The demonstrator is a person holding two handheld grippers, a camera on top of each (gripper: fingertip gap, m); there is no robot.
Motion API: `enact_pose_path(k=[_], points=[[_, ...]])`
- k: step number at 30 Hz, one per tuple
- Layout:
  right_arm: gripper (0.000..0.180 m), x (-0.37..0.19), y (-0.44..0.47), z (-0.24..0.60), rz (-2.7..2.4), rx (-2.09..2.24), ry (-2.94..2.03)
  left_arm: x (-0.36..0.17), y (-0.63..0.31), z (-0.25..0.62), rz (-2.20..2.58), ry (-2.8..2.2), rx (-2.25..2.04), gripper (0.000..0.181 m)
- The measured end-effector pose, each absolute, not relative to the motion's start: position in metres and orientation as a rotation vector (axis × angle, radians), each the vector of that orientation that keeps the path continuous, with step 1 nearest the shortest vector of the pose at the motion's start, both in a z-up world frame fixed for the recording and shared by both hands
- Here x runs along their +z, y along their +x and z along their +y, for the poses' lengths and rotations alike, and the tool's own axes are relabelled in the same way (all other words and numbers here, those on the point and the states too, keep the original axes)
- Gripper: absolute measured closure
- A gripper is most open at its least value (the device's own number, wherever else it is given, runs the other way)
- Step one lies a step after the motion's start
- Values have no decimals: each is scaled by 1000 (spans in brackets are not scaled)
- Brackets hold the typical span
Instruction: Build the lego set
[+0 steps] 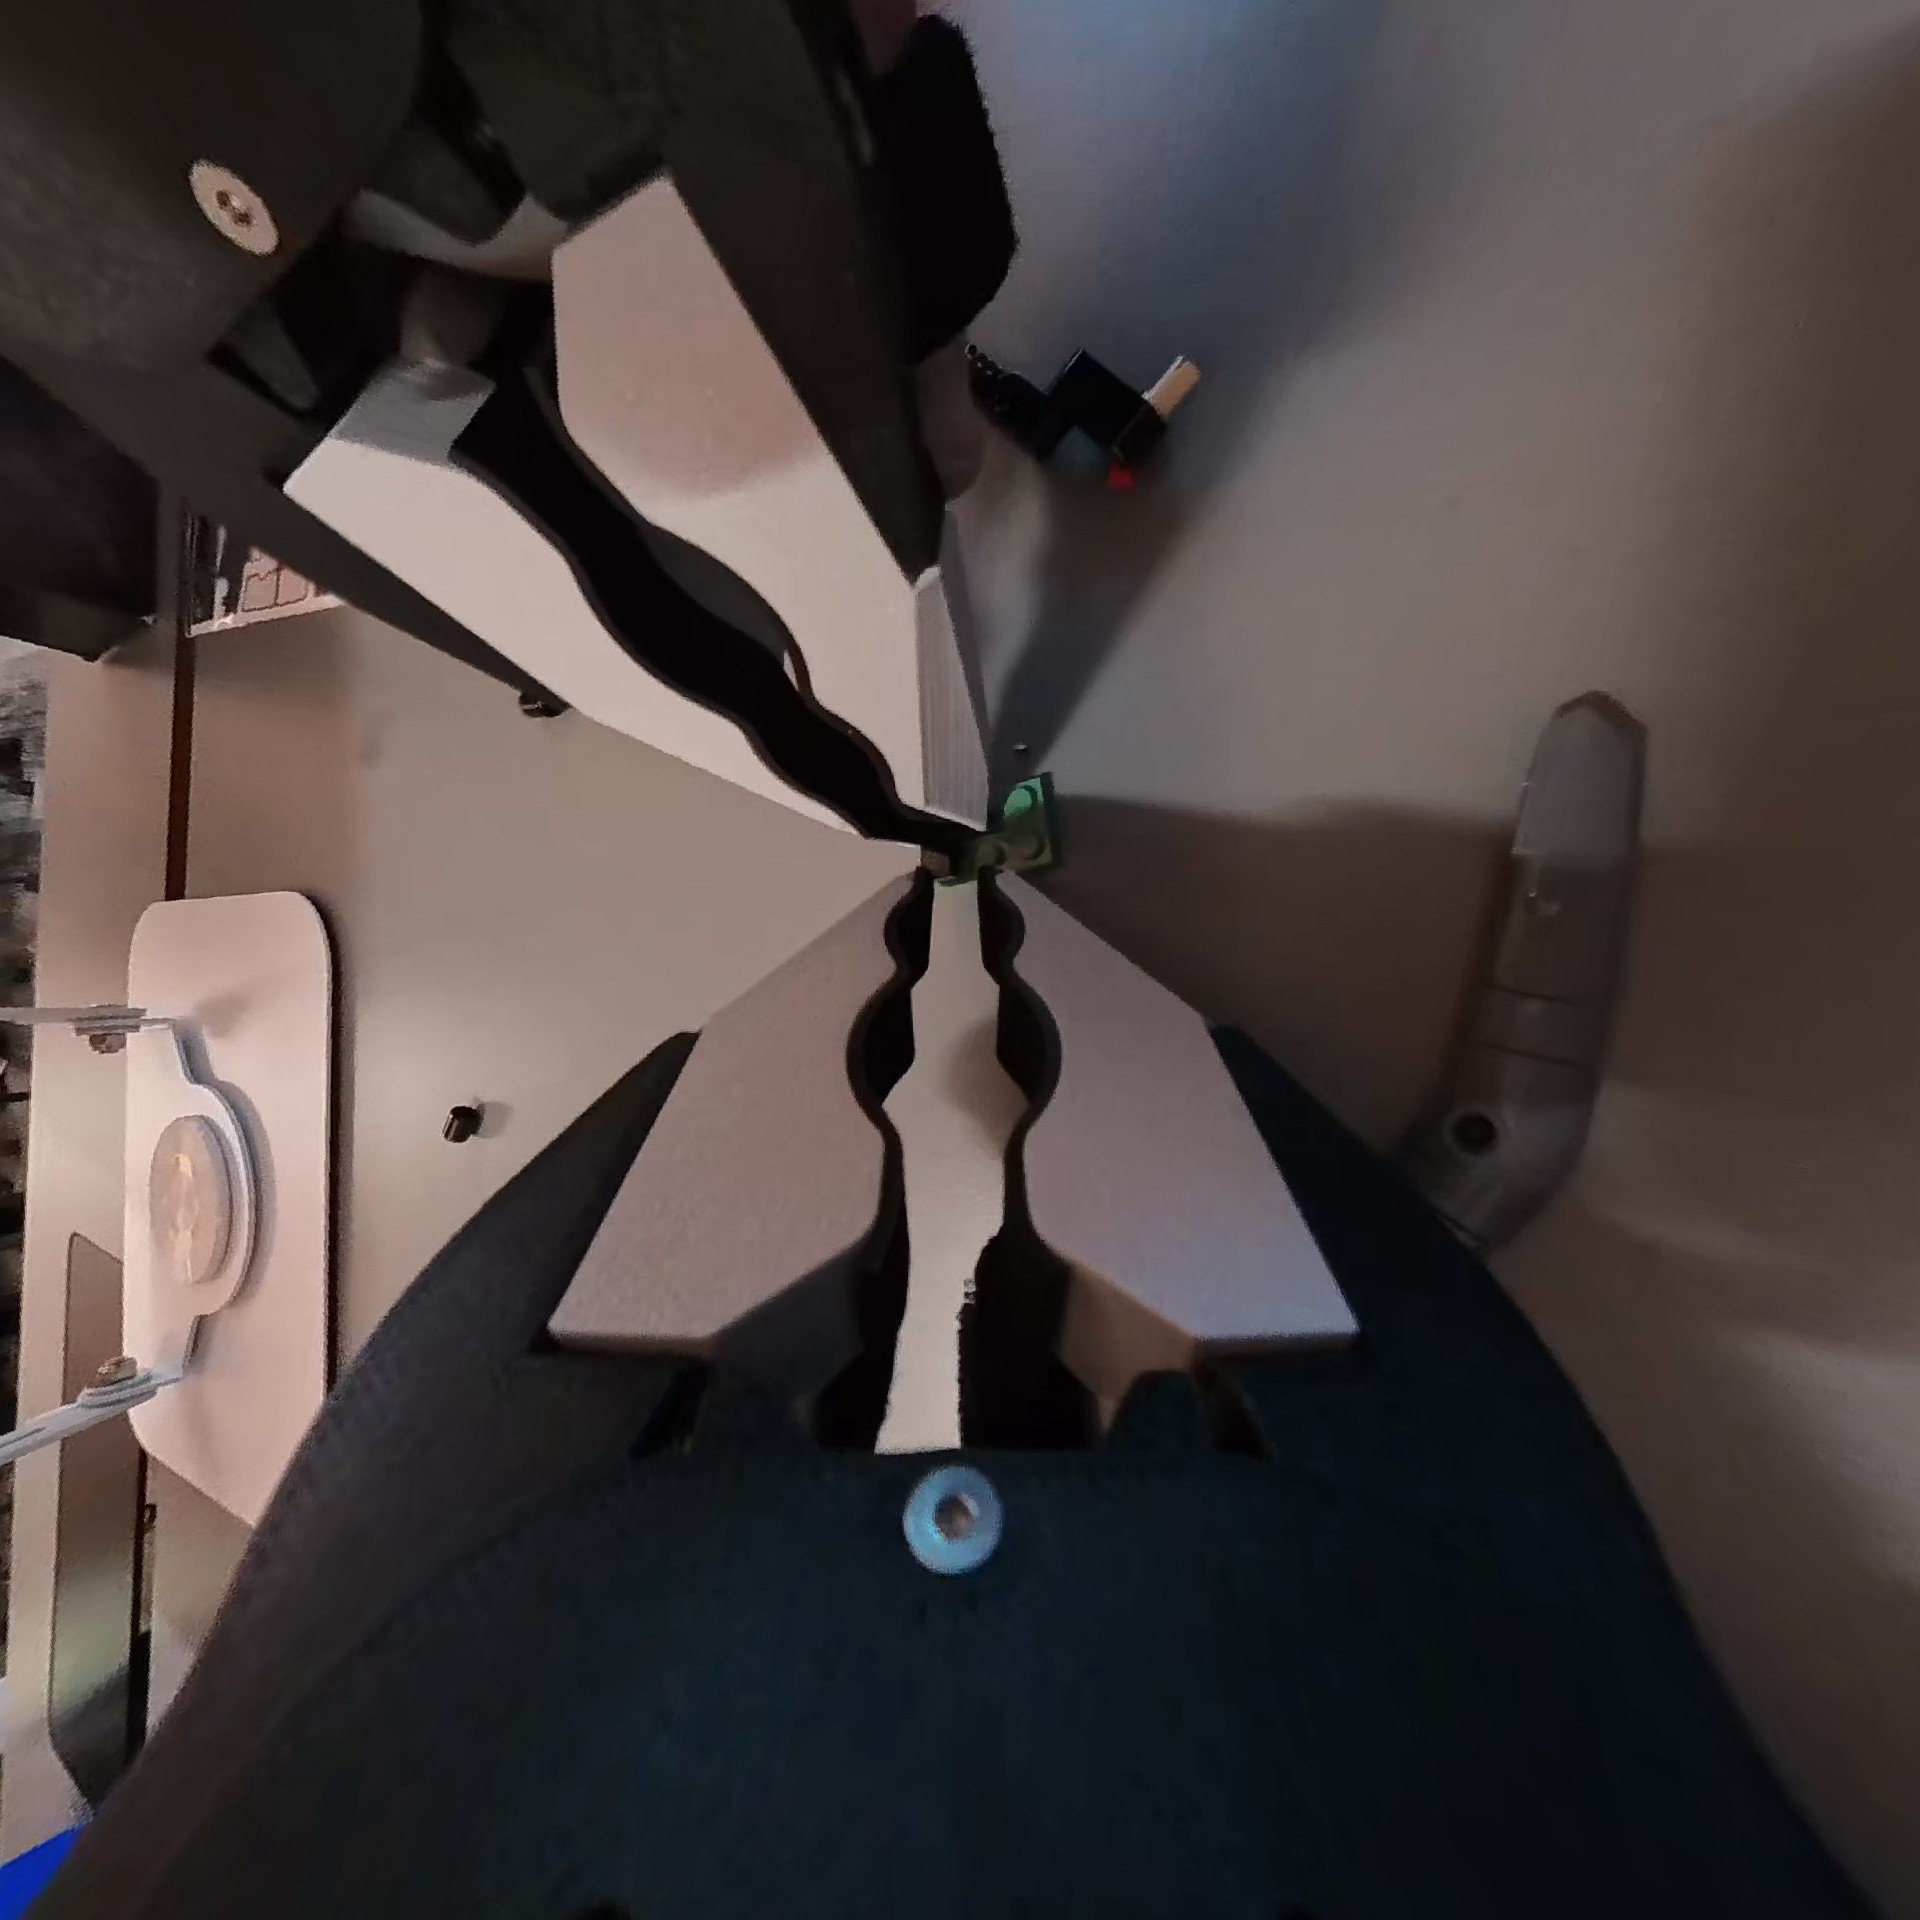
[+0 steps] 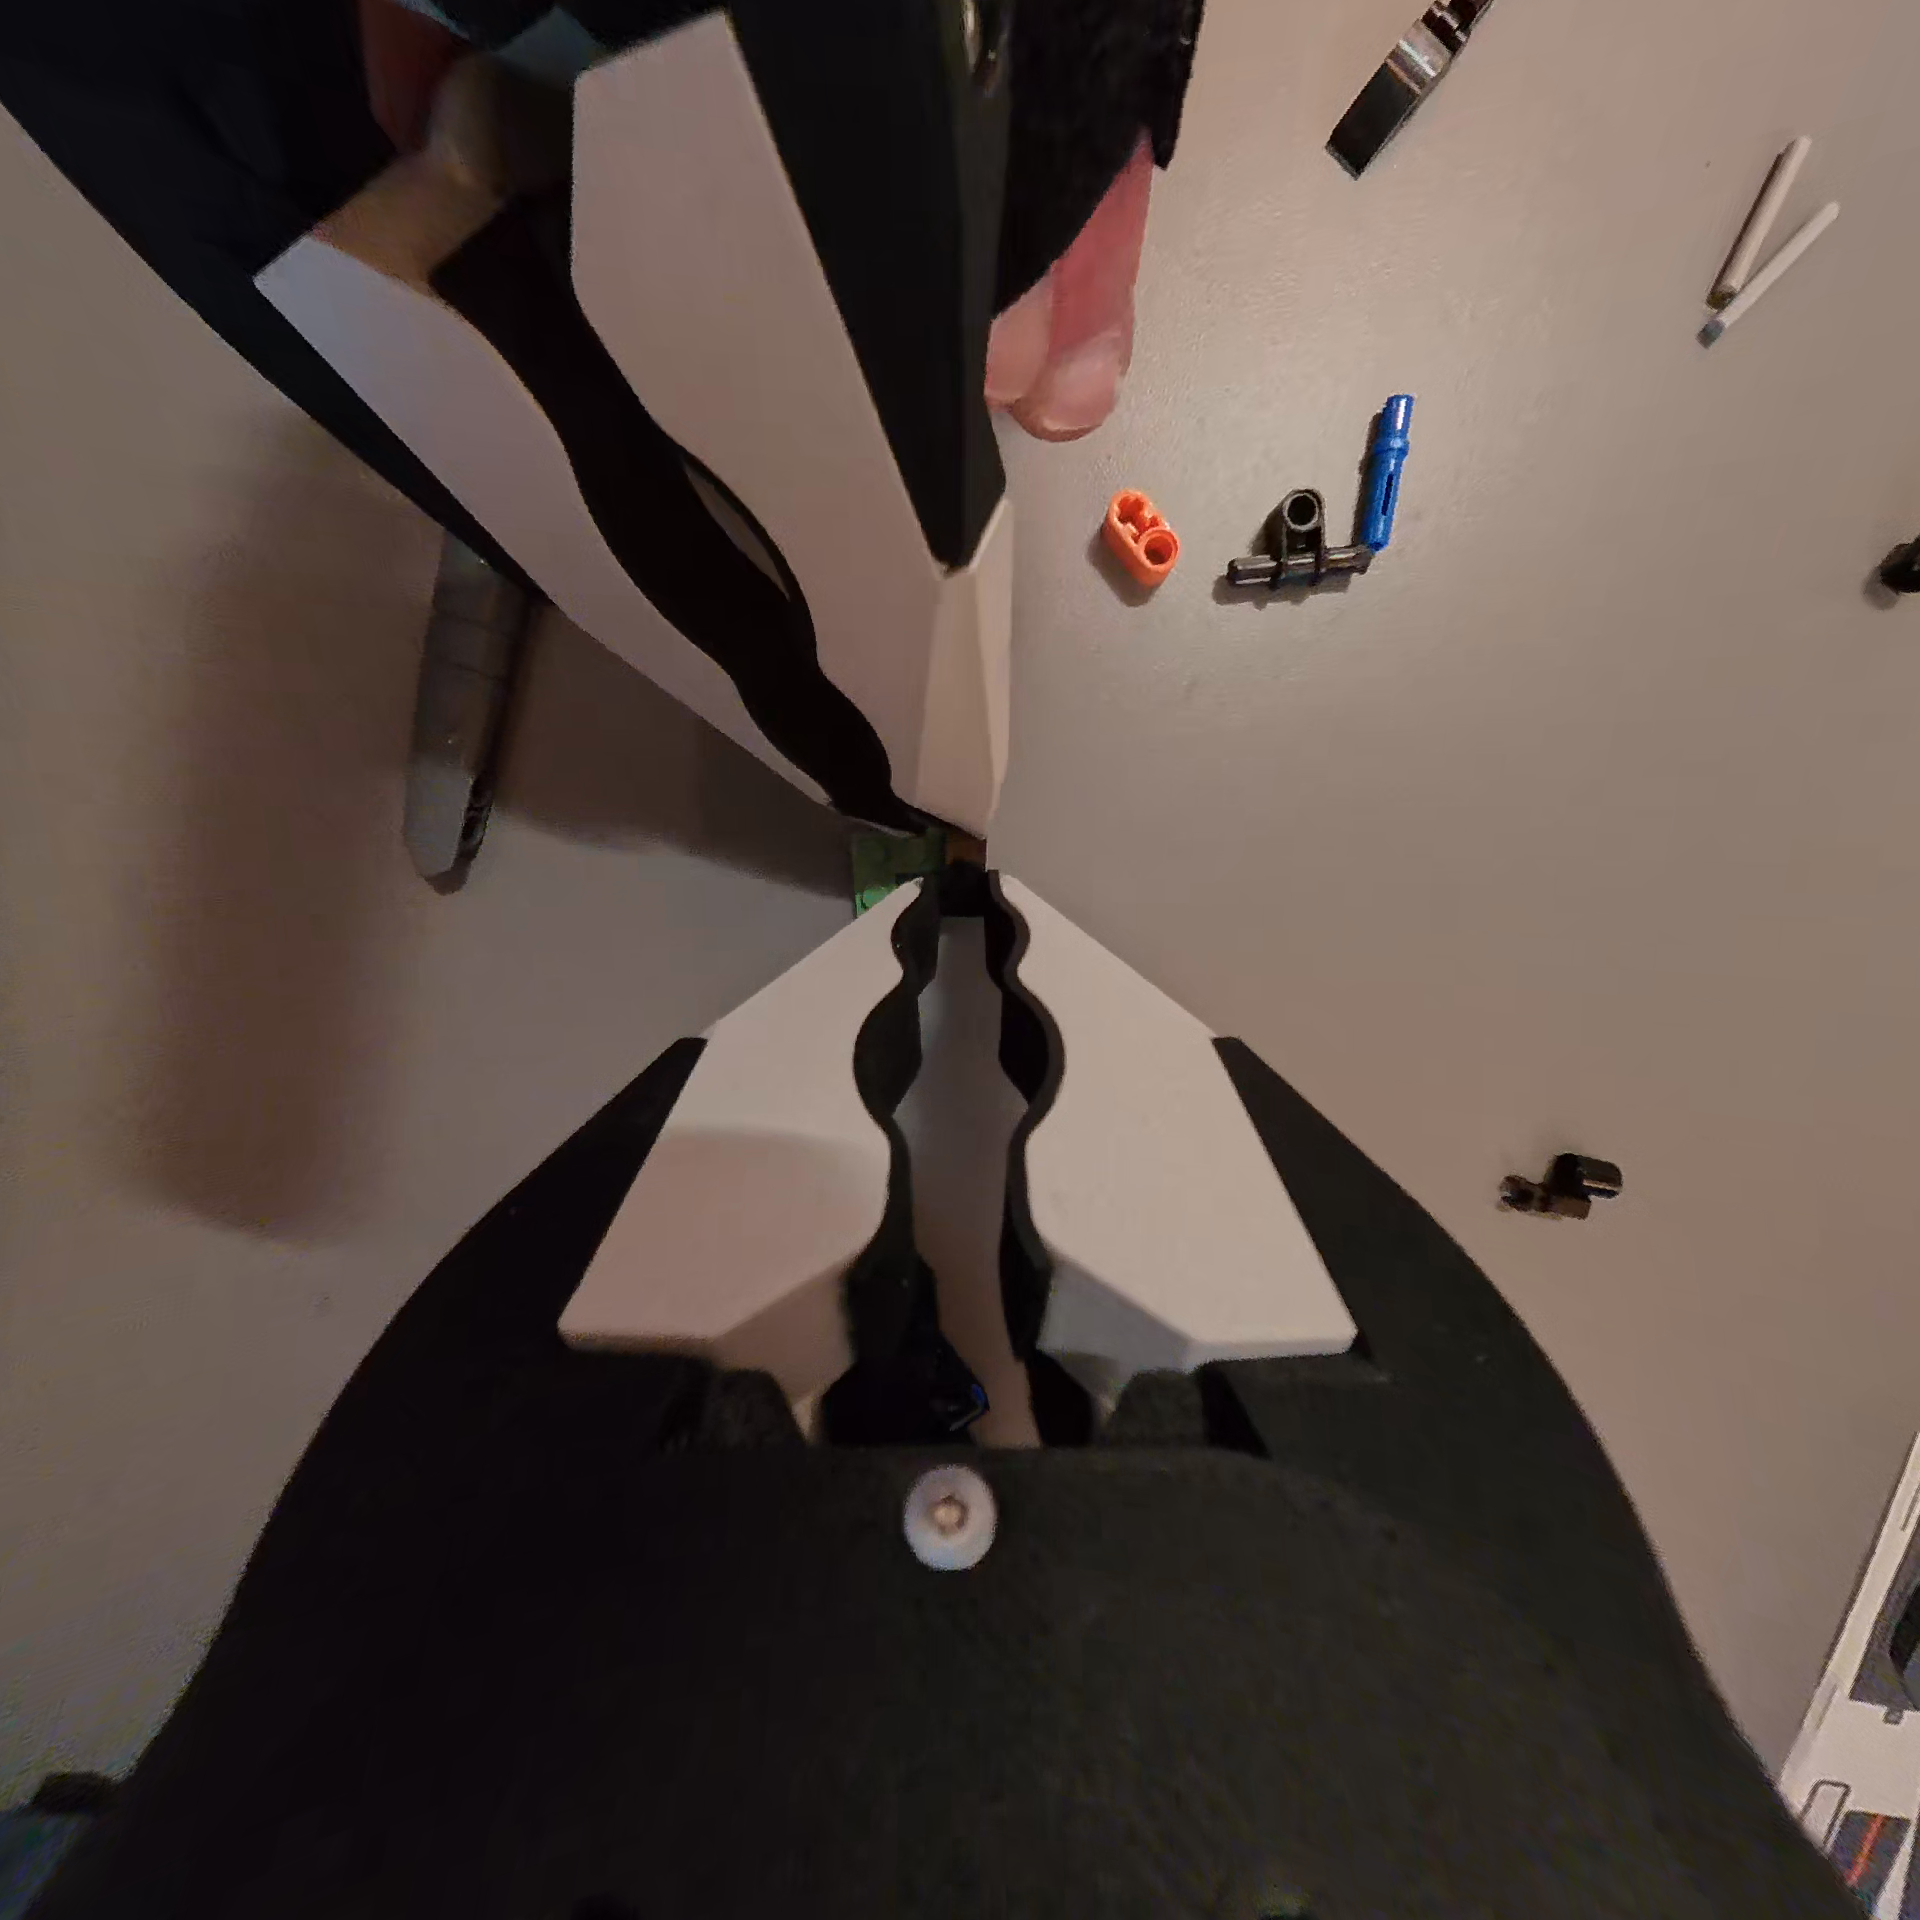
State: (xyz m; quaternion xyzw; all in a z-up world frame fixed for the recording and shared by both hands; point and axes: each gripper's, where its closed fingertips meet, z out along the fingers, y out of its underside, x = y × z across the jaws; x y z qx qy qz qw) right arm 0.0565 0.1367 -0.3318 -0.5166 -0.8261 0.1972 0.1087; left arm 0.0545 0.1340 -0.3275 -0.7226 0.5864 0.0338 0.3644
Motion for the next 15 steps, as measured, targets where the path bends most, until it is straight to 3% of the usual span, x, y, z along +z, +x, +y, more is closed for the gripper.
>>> enact_pose_path(k=[15], points=[[174, -332, 56, 136, -2450, 574, -1528, -326, 58, 134, 1595, -1767, 172, 180]])
